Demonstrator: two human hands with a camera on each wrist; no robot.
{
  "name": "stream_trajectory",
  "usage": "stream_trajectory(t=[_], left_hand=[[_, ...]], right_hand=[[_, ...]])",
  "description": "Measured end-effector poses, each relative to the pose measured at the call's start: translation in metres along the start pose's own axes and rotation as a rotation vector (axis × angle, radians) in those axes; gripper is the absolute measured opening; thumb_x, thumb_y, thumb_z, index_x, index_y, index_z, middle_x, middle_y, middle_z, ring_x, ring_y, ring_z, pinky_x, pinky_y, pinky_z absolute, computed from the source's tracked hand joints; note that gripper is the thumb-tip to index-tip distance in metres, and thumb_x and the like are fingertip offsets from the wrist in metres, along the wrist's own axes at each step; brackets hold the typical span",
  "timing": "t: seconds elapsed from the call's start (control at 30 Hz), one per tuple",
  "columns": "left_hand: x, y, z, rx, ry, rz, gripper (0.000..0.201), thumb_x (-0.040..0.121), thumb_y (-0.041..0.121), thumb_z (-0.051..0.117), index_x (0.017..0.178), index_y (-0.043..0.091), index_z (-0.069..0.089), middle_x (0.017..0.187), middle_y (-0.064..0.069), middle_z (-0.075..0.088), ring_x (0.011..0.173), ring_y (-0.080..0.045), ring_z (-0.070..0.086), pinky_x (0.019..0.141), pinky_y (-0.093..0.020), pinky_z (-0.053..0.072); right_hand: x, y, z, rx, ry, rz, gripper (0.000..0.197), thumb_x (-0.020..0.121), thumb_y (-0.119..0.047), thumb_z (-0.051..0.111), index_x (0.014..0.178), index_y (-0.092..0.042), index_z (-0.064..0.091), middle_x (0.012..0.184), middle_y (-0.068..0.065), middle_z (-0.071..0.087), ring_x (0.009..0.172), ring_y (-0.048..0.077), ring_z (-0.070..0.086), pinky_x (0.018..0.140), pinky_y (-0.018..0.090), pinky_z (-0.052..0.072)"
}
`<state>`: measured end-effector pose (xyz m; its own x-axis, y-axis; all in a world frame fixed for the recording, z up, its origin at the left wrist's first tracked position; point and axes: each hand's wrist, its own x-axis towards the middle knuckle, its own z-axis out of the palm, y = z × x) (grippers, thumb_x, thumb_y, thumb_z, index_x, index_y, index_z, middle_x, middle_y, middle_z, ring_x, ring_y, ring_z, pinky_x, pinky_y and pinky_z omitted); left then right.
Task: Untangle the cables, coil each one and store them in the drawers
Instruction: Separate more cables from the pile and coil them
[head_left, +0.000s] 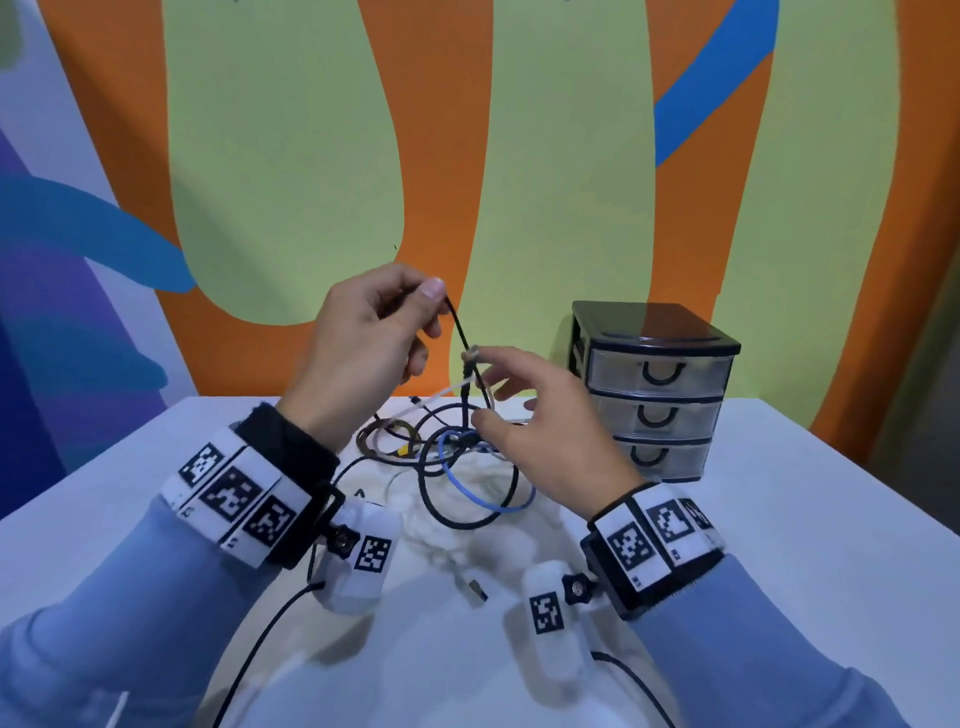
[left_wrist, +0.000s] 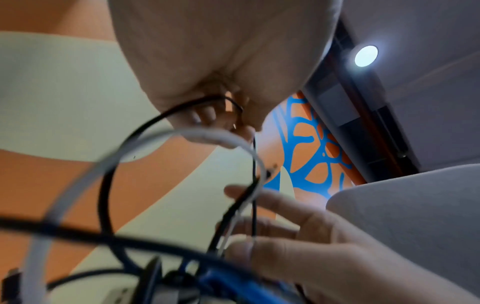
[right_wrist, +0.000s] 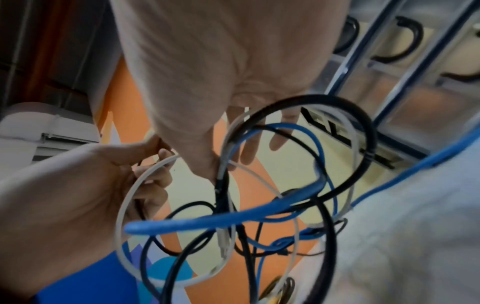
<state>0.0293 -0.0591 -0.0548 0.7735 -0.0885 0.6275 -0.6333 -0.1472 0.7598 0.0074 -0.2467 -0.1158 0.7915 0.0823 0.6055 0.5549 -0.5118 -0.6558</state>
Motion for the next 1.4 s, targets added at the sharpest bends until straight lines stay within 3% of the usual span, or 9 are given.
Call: stream_trajectory(t=[0.23,0.4,0.5,0.6,0.73,0.87,1.0,1.23,1.4], left_hand=[[0.002,-0.016,0.007,-0.164,0.151,-0.026,0.023,0.111,0.023,0.057,0.089,0.016,0.062,0.079,-0.007,0.065,0.05,-0.021,0.051,0.044,-0.027,0.037],[-0.001,-0.032,-0.004,0.095,0.206,-0.075,0.024,0.107,0.027,0.061,0.092,0.013,0.072,0.078,-0.005,0.07,0.053,-0.022,0.056,0.056,-0.031,0.044],[-0.002,-0.034,-0.011,0.179,0.242,-0.115,0.014,0.102,0.021,0.064,0.094,0.019,0.075,0.08,-0.007,0.071,0.056,-0.024,0.061,0.06,-0.035,0.045],[-0.006,-0.033,-0.015,0.386,0.129,-0.049,0.026,0.097,0.021,0.065,0.116,0.035,0.076,0.097,0.0,0.069,0.081,-0.021,0.065,0.08,-0.043,0.055],[-0.011,-0.028,-0.01,0.645,-0.006,0.102,0.06,0.095,0.018,0.064,0.147,0.048,0.056,0.134,-0.001,0.049,0.13,-0.021,0.046,0.113,-0.042,0.038],[-0.017,-0.015,-0.007,0.566,0.082,0.327,0.047,0.089,0.03,0.076,0.134,0.037,0.066,0.123,0.0,0.051,0.117,-0.019,0.049,0.104,-0.034,0.042],[-0.021,-0.013,-0.008,0.675,-0.2,0.295,0.031,0.076,0.055,0.088,0.094,0.036,0.072,0.09,0.014,0.058,0.086,-0.009,0.054,0.074,-0.034,0.045],[-0.023,-0.031,-0.007,0.732,-0.236,0.333,0.011,0.084,0.033,0.088,0.093,0.036,0.081,0.091,0.012,0.066,0.084,-0.017,0.061,0.072,-0.048,0.052],[-0.022,-0.032,-0.009,0.509,-0.137,0.219,0.008,0.09,0.023,0.084,0.085,0.027,0.079,0.077,0.013,0.074,0.075,-0.01,0.07,0.072,-0.038,0.057]], right_hand=[[0.0,-0.001,-0.002,0.14,-0.025,0.181,0.011,0.091,-0.027,0.081,0.093,-0.026,0.07,0.089,-0.002,0.073,0.052,0.017,0.06,0.058,0.031,0.05],[-0.002,0.002,-0.006,0.084,-0.279,0.275,0.018,0.087,-0.025,0.082,0.102,-0.026,0.073,0.08,-0.004,0.075,0.062,0.007,0.061,0.066,0.025,0.047],[-0.003,0.002,-0.006,0.084,-0.213,0.202,0.02,0.089,-0.018,0.08,0.107,-0.026,0.075,0.092,-0.004,0.079,0.087,0.014,0.075,0.088,0.041,0.059],[-0.004,0.0,-0.006,0.125,-0.145,0.159,0.025,0.091,-0.015,0.08,0.112,-0.025,0.07,0.088,-0.004,0.08,0.084,0.021,0.075,0.087,0.043,0.06],[-0.004,-0.002,-0.006,0.175,-0.128,0.138,0.042,0.091,-0.014,0.079,0.114,-0.028,0.047,0.086,0.001,0.078,0.08,0.035,0.068,0.073,0.043,0.051],[-0.003,0.0,-0.006,0.211,-0.09,0.128,0.047,0.094,-0.012,0.075,0.124,-0.03,0.044,0.085,0.002,0.076,0.077,0.027,0.069,0.074,0.035,0.049],[-0.003,0.001,-0.005,0.224,-0.078,0.121,0.037,0.096,-0.017,0.076,0.125,-0.025,0.055,0.086,-0.002,0.077,0.071,0.016,0.066,0.067,0.03,0.048],[-0.001,0.006,-0.007,0.184,-0.052,0.114,0.021,0.097,-0.019,0.074,0.117,-0.022,0.067,0.085,-0.005,0.079,0.066,0.005,0.063,0.067,0.02,0.045],[0.001,0.014,-0.007,0.009,-0.031,0.124,0.013,0.098,-0.034,0.072,0.088,-0.029,0.077,0.084,-0.009,0.073,0.069,0.003,0.059,0.068,0.024,0.046]])
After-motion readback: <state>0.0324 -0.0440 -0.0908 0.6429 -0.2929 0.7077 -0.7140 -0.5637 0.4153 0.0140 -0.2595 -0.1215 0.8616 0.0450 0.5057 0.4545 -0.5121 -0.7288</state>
